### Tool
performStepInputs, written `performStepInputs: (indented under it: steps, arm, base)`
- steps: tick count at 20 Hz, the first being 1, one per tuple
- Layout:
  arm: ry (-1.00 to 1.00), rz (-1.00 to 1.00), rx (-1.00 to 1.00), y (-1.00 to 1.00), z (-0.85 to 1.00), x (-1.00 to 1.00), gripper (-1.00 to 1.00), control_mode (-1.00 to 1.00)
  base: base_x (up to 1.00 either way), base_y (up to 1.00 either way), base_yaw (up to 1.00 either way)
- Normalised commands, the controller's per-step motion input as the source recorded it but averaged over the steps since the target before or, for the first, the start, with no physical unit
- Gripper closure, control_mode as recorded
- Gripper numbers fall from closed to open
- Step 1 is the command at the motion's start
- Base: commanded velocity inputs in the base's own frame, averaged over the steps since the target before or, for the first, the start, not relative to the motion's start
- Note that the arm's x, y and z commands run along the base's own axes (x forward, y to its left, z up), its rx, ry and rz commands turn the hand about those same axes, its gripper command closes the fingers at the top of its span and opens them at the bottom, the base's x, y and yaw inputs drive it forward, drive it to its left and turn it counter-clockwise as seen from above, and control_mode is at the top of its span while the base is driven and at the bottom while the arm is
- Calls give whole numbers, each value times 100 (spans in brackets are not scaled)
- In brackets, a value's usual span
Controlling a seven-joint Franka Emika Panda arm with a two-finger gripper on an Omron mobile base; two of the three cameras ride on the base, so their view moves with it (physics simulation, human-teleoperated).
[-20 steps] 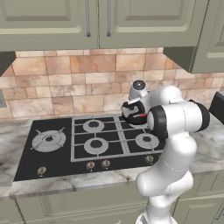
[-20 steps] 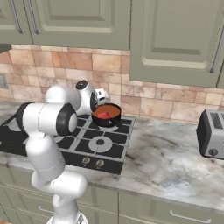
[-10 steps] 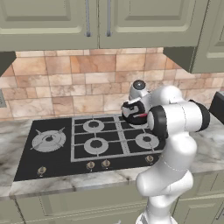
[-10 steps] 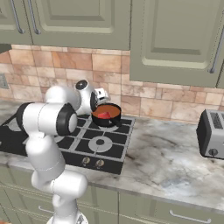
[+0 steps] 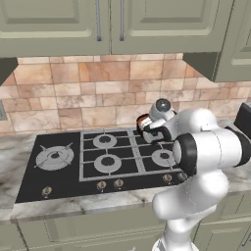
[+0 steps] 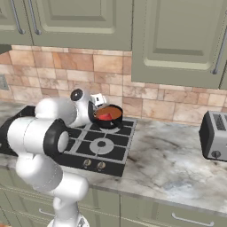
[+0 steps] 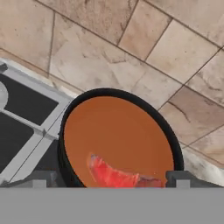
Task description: Retrieve the steak from the fridge and place it on the saucepan with marinade on the stove.
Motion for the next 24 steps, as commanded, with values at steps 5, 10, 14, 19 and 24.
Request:
performStepInputs:
  steps: [5, 10, 14, 19, 24]
  arm:
    - [-24, 0, 0, 12, 54, -71, -100, -100]
    - [-22, 0, -8, 13, 98, -74, -100, -100]
    - [-10, 0, -12, 15, 95, -71, -100, -100]
    - [-2, 0, -14, 23, 83, -81, -100, -100]
    - [-1, 0, -17, 23, 91, -69, -100, -100]
  base:
    - [0, 0, 0]
    - [0, 0, 0]
    - [0, 0, 0]
    - [0, 0, 0]
    - [0, 0, 0]
